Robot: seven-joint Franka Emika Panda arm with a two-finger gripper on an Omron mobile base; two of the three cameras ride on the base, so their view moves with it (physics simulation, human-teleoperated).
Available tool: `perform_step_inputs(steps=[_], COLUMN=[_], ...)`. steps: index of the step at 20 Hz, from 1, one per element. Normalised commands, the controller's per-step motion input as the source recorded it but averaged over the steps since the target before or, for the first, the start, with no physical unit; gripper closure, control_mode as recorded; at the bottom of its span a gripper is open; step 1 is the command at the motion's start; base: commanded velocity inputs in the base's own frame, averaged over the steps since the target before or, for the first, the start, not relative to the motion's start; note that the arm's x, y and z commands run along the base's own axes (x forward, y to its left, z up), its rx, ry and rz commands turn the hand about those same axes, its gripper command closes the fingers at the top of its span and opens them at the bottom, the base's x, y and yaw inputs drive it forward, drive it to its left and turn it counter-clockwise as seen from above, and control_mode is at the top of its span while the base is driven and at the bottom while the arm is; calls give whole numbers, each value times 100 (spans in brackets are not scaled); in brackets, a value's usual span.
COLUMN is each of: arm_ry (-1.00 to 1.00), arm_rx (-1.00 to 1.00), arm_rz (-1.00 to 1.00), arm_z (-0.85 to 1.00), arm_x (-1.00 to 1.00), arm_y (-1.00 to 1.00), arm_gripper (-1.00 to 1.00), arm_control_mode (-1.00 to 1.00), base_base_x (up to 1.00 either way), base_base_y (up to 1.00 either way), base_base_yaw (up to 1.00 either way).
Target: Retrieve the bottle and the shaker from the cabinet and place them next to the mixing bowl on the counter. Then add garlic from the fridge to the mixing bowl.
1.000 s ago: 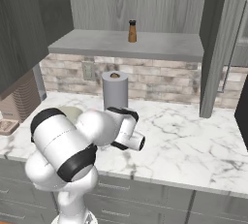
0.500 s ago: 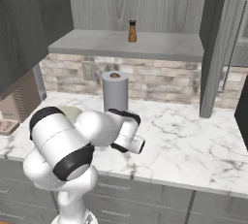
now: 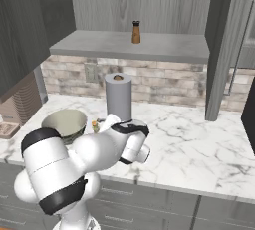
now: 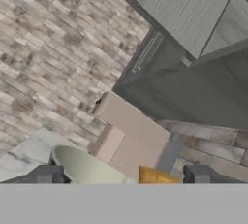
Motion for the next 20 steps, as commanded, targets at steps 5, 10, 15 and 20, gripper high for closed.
perform_step_inputs(steps=[5, 10, 15, 20], arm_ry=[-38, -43, -46, -31], arm_rx=[0, 0, 0, -3], arm_rz=[0, 0, 0, -4], arm_z=[41, 56, 73, 75], arm_x=[-5, -1, -14, -20], arm_y=[0, 0, 0, -11], arm_gripper=[-100, -100, -100, -100], arm_control_mode=[-100, -100, -100, -100], base_base_x=[0, 0, 0, 0], base_base_y=[0, 0, 0, 0], base_base_yaw=[0, 0, 0, 0])
